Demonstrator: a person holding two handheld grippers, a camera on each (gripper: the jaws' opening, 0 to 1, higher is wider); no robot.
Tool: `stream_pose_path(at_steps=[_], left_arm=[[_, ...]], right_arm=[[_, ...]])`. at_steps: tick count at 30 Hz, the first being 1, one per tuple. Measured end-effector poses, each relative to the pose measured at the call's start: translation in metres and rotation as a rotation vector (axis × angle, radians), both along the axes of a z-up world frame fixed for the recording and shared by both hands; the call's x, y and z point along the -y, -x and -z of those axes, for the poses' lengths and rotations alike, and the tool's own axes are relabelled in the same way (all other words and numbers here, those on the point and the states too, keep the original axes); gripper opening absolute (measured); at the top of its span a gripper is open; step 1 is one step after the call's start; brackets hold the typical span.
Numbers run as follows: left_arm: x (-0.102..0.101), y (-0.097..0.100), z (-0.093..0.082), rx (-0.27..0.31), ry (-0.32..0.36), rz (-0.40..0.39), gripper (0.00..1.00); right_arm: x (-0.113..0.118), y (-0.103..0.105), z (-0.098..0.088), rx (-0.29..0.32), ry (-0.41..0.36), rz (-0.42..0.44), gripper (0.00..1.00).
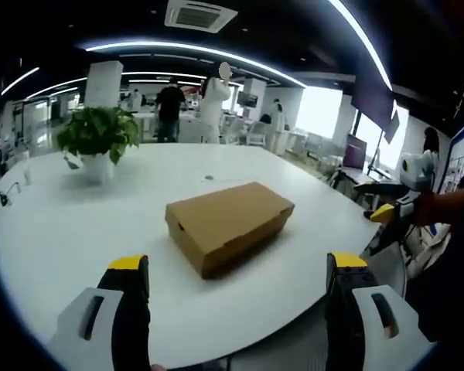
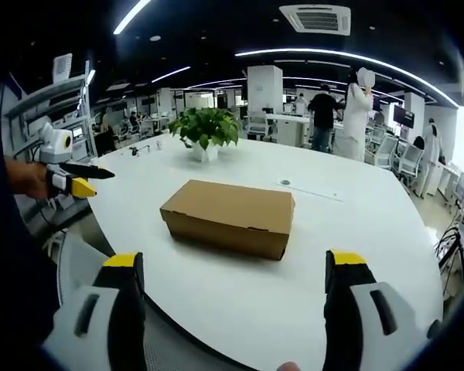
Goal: Operate the shoe box by opening the lid, removing the specified soft item, and placing it in the target area until the item is outside and the box remains undamaged.
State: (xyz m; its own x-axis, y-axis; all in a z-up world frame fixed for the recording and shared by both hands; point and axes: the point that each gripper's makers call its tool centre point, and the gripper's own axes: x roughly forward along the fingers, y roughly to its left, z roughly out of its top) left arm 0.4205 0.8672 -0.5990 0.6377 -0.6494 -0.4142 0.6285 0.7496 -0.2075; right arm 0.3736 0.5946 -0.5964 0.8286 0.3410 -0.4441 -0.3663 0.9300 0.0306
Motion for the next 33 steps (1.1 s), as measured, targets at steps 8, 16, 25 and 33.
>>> stream_pose_path(at_steps=[8,16,25,33], left_arm=[[0.0006,-0.0005,-0.0001,0.001,-0.003,0.001,0.97],[0.0021,-0.0005,-0.0002,-0.001,-0.001,0.004,0.97],[0.0036,-0.0013,0.0021,-0.006,-0.003,0.008,0.97],[0.0001,-0.0085,0.0039,-0.009,-0.012,0.007,0.97]], right_arm=[[0.0006,-0.0002,0.0001,-0.004,-0.004,-0.002,0.92],[0.0005,-0.0004,-0.0004,-0.004,0.0,-0.003,0.92],[0.0004,-0.0007,0.0021,-0.013,0.001,-0.006,0.92],[0.0043,-0.0075,0.0028,-0.017,0.01,-0.011,0.92]])
